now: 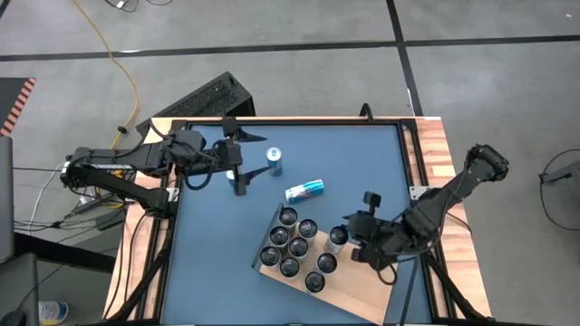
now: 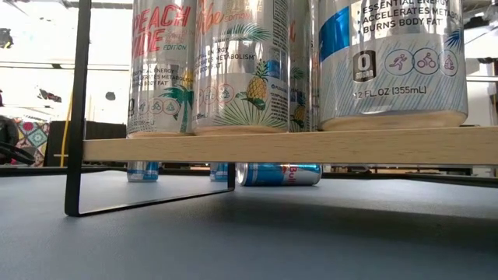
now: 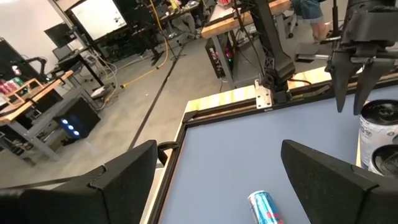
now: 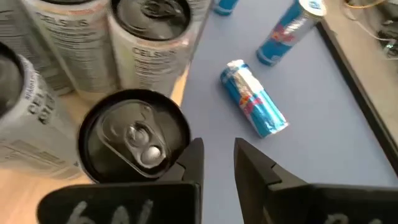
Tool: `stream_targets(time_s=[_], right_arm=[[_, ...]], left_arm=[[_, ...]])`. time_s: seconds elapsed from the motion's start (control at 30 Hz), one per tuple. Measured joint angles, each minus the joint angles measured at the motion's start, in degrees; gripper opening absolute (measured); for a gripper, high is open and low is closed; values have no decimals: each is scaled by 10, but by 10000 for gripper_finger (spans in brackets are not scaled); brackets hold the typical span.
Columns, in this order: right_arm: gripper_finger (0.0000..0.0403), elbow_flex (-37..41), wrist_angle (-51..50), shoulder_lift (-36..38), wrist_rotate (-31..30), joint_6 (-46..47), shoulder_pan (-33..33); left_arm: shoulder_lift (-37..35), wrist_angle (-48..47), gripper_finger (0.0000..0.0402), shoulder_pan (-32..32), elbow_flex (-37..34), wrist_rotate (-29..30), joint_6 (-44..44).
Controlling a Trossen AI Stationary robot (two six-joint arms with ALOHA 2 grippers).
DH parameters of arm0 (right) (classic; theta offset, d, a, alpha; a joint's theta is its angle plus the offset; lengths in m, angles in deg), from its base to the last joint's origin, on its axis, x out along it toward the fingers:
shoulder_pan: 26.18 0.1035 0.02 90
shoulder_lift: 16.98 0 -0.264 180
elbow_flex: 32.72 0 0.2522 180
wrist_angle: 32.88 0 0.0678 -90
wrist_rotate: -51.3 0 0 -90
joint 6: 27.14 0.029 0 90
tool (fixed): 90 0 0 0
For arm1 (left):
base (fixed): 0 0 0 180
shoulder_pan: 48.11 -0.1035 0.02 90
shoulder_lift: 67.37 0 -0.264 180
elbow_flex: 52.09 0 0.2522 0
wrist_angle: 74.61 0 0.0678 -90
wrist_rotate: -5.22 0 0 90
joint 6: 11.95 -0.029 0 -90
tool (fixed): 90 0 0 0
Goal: Place canned beverage on shelf
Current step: Put the top white blue soda can aligned with the other white blue soda can on the shelf
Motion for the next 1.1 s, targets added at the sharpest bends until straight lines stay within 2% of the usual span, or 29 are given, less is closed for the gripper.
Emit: stream_targets(time_s=[0.13, 0.37, 0.57, 0.7, 0.83, 0.93, 1.1], right_arm=[[70, 0, 31, 0, 34, -56, -17], [70, 0, 57, 0, 52, -108, -38], [70, 0, 101, 0, 100, -166, -51], [66, 0, 80, 1, 57, -165, -53], [56, 0, 97, 8, 44, -199, -48], [47, 0, 101, 16, 40, -186, -40], [25, -1, 45, 36, 35, -59, -8]], left_arm=[[0, -13, 330, 0, 0, 0, 0], [0, -16, 330, 0, 0, 0, 0], [0, -16, 330, 0, 0, 0, 0], [0, -16, 330, 0, 0, 0, 0], [0, -17, 330, 0, 0, 0, -1], [0, -18, 330, 0, 0, 0, -1], [0, -22, 330, 0, 0, 0, -1]])
